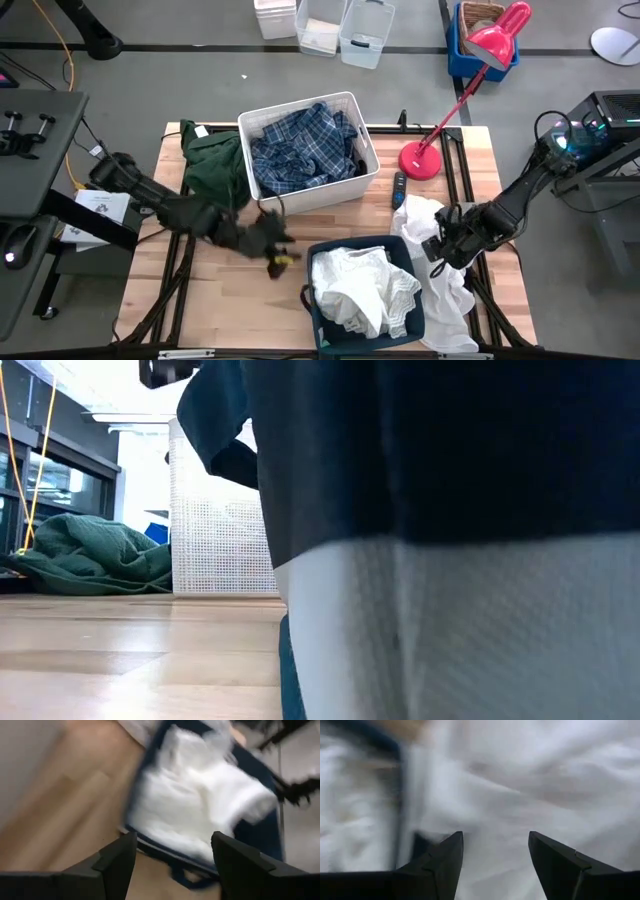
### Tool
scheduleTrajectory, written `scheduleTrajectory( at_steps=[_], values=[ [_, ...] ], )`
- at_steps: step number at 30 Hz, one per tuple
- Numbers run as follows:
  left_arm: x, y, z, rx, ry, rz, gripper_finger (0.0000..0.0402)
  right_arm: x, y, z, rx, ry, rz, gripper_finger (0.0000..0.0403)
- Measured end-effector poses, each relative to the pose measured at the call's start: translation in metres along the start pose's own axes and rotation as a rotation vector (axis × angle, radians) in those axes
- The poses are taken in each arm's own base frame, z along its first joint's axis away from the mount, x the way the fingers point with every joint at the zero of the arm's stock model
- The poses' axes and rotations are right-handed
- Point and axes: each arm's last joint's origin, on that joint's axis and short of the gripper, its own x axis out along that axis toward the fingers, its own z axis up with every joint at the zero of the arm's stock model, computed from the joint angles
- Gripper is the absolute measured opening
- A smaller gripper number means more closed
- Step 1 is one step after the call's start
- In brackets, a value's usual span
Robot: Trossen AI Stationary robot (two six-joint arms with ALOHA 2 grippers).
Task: Sort clothes
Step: Put the white shirt into the blue laundry bin
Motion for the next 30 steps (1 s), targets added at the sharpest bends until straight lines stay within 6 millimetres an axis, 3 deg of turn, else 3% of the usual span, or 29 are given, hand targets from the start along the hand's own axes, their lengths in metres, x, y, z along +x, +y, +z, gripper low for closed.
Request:
scheduleTrajectory(
  at_steps=[5,13,20,25,30],
  values=[
    [0.005,0.051,0.002,-0.006,-0.081,0.012,0.0245,0.012,0.002,0.002,0.15,-0.02,-0.14,0.022],
    [0.019,0.091,0.017,0.048,-0.182,-0.1,0.0245,0.057,0.034,0.008,0.293,0.088,-0.307,0.022],
    [0.016,0.107,0.035,0.097,-0.179,-0.193,0.0245,0.096,0.047,0.017,0.3,0.152,-0.478,0.022],
    [0.013,0.102,0.034,0.06,-0.165,-0.267,0.0245,0.104,0.057,0.023,0.278,0.222,-0.381,0.022],
    [0.01,0.083,0.029,0.039,-0.173,-0.388,0.0245,0.098,0.06,0.018,0.263,0.241,-0.307,0.022]
  ],
)
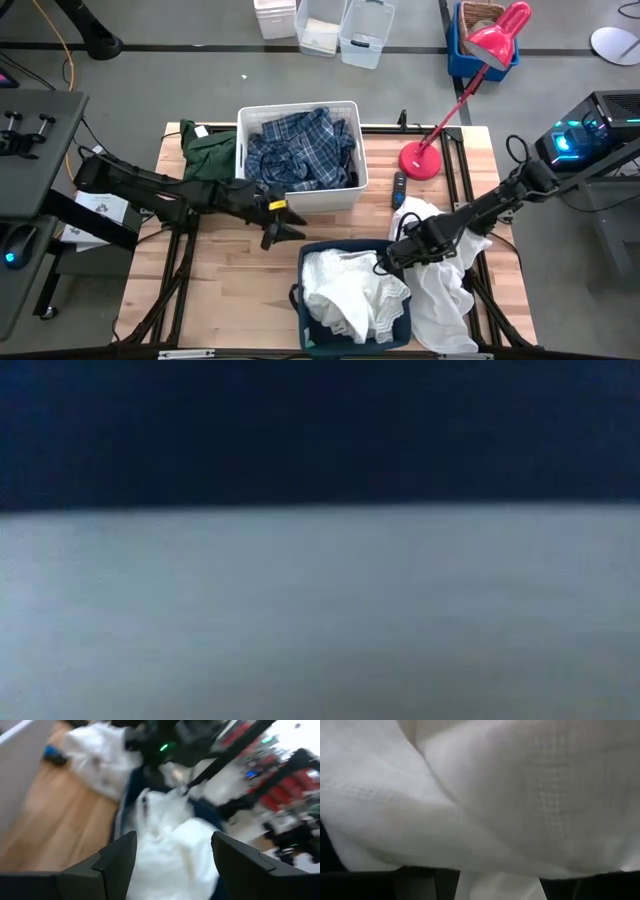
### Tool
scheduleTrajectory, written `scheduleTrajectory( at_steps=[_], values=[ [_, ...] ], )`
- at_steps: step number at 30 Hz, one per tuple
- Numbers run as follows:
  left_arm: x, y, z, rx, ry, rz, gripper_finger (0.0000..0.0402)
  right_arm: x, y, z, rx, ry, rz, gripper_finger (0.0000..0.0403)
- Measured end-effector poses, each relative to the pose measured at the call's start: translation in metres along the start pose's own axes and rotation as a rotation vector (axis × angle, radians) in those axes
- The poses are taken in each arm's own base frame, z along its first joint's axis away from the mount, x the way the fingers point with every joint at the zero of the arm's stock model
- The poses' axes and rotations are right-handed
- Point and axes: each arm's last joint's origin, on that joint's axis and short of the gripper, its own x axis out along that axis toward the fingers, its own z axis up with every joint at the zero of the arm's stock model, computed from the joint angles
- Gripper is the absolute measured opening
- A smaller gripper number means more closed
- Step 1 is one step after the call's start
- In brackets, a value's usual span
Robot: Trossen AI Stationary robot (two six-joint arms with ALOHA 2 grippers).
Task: Sort clothes
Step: Put the white shirt into the blue laundry bin
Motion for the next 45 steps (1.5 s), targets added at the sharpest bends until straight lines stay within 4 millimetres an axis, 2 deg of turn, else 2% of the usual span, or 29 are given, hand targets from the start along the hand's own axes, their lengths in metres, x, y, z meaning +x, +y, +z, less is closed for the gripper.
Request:
scheduleTrajectory(
  at_steps=[4,8,13,15,17,19,21,24,27,30,33,37,39,40,43,45],
  values=[
    [-0.003,-0.014,0.012,0.013,-0.125,-0.139,0.0245,-0.008,-0.005,-0.003,-0.008,0.051,0.03,0.022],
    [-0.009,-0.015,0.028,0.018,-0.255,-0.186,0.0245,-0.024,-0.015,-0.004,-0.005,0.077,0.097,0.022],
    [-0.013,-0.005,0.042,0.01,-0.337,-0.172,0.0245,-0.055,-0.042,-0.003,0.011,0.042,0.155,0.022],
    [-0.013,-0.001,0.044,0.012,-0.342,-0.153,0.0245,-0.065,-0.057,-0.002,0.022,-0.007,0.108,0.022],
    [-0.014,0.001,0.046,0.011,-0.35,-0.144,0.0245,-0.066,-0.07,-0.002,0.033,-0.04,0.013,0.022],
    [-0.015,0.004,0.048,0.005,-0.359,-0.137,0.0245,-0.06,-0.072,-0.004,0.0,-0.049,-0.008,0.022],
    [-0.015,0.005,0.049,0.003,-0.363,-0.129,0.0245,-0.048,-0.067,-0.005,-0.052,-0.053,0.05,0.022],
    [-0.015,0.007,0.05,-0.015,-0.387,-0.1,0.0245,-0.019,-0.061,-0.004,-0.1,-0.03,0.104,0.022],
    [-0.016,0.008,0.051,-0.026,-0.401,-0.083,0.0245,0.014,-0.066,0.002,-0.13,-0.02,0.071,0.022],
    [-0.015,0.008,0.051,-0.028,-0.406,-0.077,0.0245,0.038,-0.07,0.008,-0.17,-0.017,0.073,0.022],
    [-0.016,0.008,0.052,-0.033,-0.424,-0.058,0.0245,0.053,-0.075,0.012,-0.192,-0.02,0.059,0.022],
    [-0.018,0.006,0.055,-0.032,-0.475,-0.073,0.0245,0.058,-0.08,0.016,-0.183,-0.031,0.042,0.0215],
    [-0.02,0.003,0.059,-0.034,-0.518,-0.105,0.0245,0.059,-0.081,0.017,-0.178,-0.052,0.028,0.0189],
    [-0.021,0.001,0.061,-0.033,-0.548,-0.114,0.0245,0.059,-0.082,0.017,-0.176,-0.06,0.019,0.0163],
    [-0.027,-0.004,0.068,-0.029,-0.647,-0.153,0.0245,0.059,-0.082,0.017,-0.188,-0.089,0.029,0.0046],
    [-0.031,-0.006,0.073,-0.028,-0.717,-0.179,0.0245,0.059,-0.082,0.016,-0.209,-0.104,0.033,0.0027]
  ],
)
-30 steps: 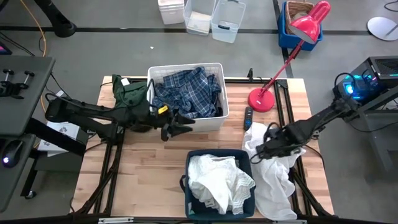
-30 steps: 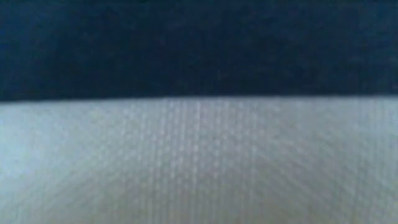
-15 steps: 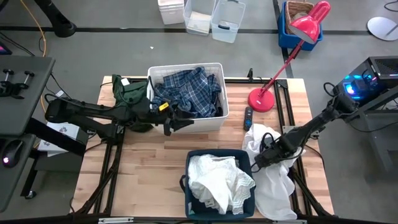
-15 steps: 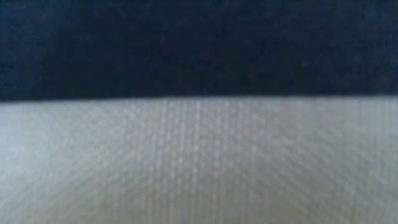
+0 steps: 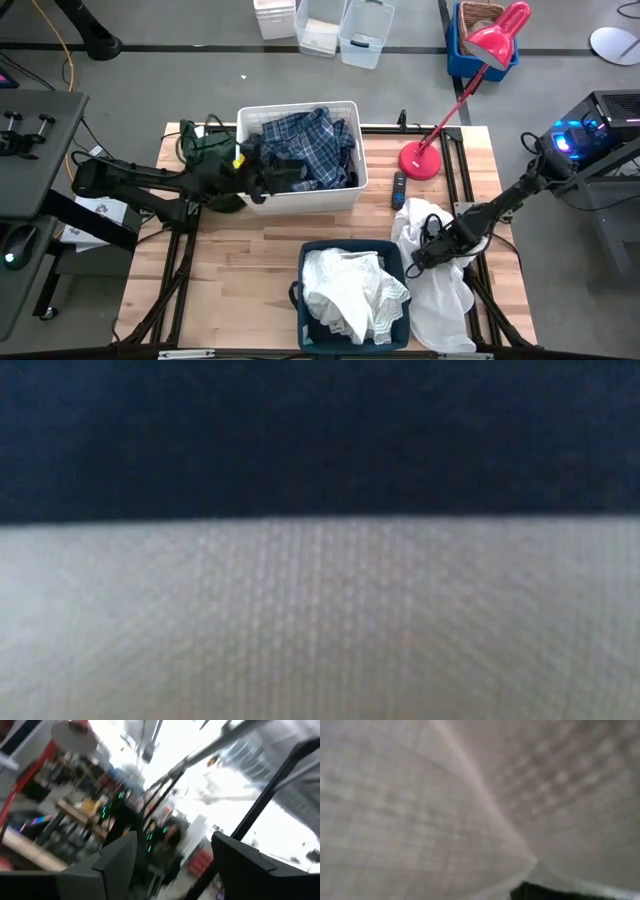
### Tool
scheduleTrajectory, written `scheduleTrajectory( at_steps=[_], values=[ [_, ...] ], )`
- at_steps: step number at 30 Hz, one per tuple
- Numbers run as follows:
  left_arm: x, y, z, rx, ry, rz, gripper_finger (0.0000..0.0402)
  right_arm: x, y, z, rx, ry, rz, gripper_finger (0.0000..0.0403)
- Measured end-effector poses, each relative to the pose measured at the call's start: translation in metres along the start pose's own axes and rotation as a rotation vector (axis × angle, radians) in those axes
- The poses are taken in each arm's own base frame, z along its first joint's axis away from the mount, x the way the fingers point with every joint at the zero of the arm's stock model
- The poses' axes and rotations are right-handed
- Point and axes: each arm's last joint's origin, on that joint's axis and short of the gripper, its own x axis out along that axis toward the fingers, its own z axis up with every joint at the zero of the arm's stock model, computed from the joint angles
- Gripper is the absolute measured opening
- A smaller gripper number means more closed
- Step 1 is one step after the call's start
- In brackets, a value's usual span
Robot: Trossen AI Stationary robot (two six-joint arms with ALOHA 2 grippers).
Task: Sort clothes
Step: Put the white shirt into the blue laundry bin
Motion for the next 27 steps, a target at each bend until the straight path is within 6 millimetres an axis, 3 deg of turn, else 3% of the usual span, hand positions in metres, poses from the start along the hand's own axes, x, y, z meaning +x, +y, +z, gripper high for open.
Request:
scheduleTrajectory(
  at_steps=[3,5,8,12,17,22,27],
  values=[
    [0.0,-0.002,0.007,0.001,-0.059,-0.028,0.0245,-0.01,0.003,-0.003,-0.051,-0.023,-0.029,0.0019],
    [0.002,-0.002,0.012,0.006,-0.078,-0.031,0.0245,-0.03,0.008,-0.009,-0.098,-0.074,-0.049,0.0008],
    [0.003,-0.004,0.016,0.039,-0.095,-0.034,0.0245,-0.087,0.023,-0.022,-0.151,-0.133,0.035,0.0006],
    [0.003,-0.001,0.018,0.063,-0.098,-0.022,0.0245,-0.171,0.018,-0.032,-0.193,-0.292,0.064,0.0006],
    [0.003,0.001,0.019,0.068,-0.097,-0.008,0.0245,-0.258,0.01,-0.029,-0.21,-0.558,0.43,0.0005],
    [0.003,0.002,0.018,0.084,-0.09,-0.004,0.0245,-0.325,0.013,-0.025,-0.277,-0.876,0.654,0.0005],
    [0.004,0.003,0.018,0.123,-0.083,0.009,0.0245,-0.367,0.044,-0.033,-0.443,-1.064,0.838,0.0005]
  ],
)
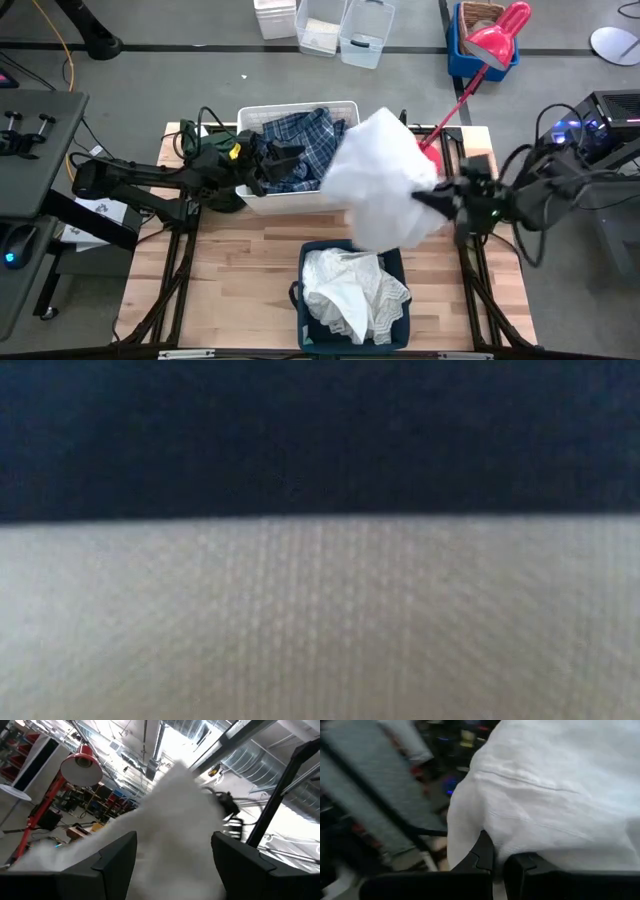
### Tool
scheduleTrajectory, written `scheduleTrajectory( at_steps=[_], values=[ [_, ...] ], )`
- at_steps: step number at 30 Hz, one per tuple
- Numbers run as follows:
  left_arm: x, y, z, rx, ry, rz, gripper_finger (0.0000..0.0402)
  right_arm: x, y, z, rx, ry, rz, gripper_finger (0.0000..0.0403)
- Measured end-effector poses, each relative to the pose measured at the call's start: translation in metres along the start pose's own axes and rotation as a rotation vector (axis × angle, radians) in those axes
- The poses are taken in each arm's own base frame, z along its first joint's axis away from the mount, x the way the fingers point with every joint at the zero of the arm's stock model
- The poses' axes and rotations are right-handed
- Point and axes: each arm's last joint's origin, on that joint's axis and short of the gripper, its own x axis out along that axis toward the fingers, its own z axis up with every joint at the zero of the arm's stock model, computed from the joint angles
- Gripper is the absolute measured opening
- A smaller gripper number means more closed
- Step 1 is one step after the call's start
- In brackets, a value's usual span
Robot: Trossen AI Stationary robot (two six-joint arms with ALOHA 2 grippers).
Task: Sort clothes
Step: Put the white shirt into the blue laundry bin
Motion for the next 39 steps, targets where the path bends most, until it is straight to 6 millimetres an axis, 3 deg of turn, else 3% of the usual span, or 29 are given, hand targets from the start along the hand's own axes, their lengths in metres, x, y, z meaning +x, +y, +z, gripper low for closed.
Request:
scheduleTrajectory(
  at_steps=[3,6,9,13,17,20,28,33,39],
  values=[
    [0.0,0.002,0.001,0.005,-0.005,0.007,0.0245,0.019,0.027,0.001,-0.067,-0.04,0.143,0.0005],
    [0.0,0.004,0.003,0.008,-0.012,0.014,0.0245,0.043,0.051,-0.012,-0.133,-0.018,0.3,0.0005],
    [0.0,0.006,0.004,0.008,-0.018,0.02,0.0245,0.063,0.062,-0.028,-0.145,0.047,0.324,0.0005],
    [0.0,0.006,0.004,-0.031,-0.01,0.008,0.0245,0.087,0.061,-0.065,-0.123,0.202,0.126,0.0005],
    [0.0,0.004,0.003,-0.042,0.025,-0.042,0.0245,0.097,0.05,-0.102,-0.038,0.325,-0.147,0.0005],
    [0.0,0.003,0.002,-0.043,0.048,-0.075,0.0245,0.109,0.053,-0.135,0.015,0.404,-0.265,0.0005],
    [0.0,0.002,0.002,-0.072,0.065,-0.096,0.0245,0.148,0.086,-0.221,-0.075,0.728,-0.157,0.0005],
    [0.0,0.002,0.002,-0.162,0.063,-0.088,0.0245,0.159,0.086,-0.236,-0.233,0.849,-0.078,0.0005],
    [0.0,-0.005,-0.003,-0.31,0.08,-0.101,0.0245,0.184,0.083,-0.286,-0.36,1.088,-0.009,0.0005]
  ],
)
